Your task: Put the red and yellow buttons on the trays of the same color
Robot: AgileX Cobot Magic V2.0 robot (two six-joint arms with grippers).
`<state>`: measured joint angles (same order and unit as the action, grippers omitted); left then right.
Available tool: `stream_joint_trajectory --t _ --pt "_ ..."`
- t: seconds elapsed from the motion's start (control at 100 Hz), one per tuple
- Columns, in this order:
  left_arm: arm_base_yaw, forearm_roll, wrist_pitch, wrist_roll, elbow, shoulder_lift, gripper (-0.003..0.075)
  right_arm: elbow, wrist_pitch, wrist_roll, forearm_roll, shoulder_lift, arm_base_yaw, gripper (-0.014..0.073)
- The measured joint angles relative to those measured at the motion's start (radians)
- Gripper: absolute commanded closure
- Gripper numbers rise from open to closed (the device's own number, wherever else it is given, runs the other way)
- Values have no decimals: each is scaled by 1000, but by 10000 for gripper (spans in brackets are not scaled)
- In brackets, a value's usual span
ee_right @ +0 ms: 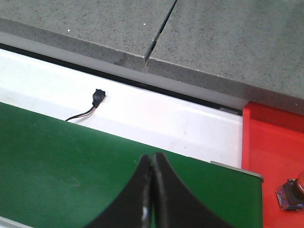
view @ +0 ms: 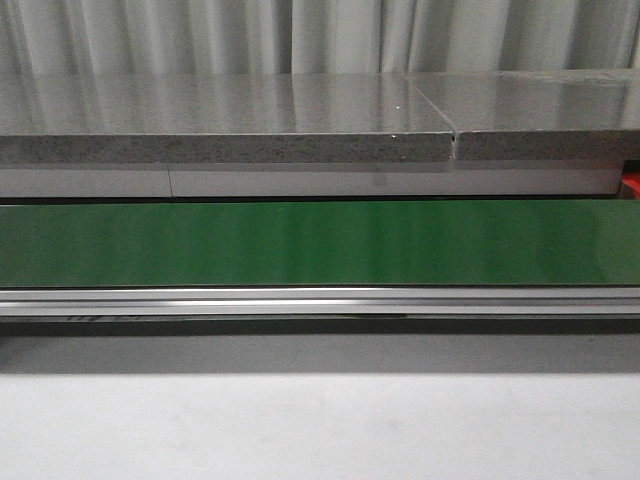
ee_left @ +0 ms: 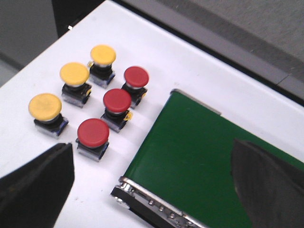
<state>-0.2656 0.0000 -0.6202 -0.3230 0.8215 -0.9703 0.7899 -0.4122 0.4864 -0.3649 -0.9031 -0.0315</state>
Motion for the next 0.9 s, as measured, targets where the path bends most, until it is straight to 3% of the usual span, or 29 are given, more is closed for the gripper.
stream_joint_trajectory --t 0.33,0.9 --pt "-98 0 56 -21 5 -251 62 0 0 0 0 0 0 661" --pt "-121 -15 196 -23 58 -595 62 0 -1 0 0 0 0 661"
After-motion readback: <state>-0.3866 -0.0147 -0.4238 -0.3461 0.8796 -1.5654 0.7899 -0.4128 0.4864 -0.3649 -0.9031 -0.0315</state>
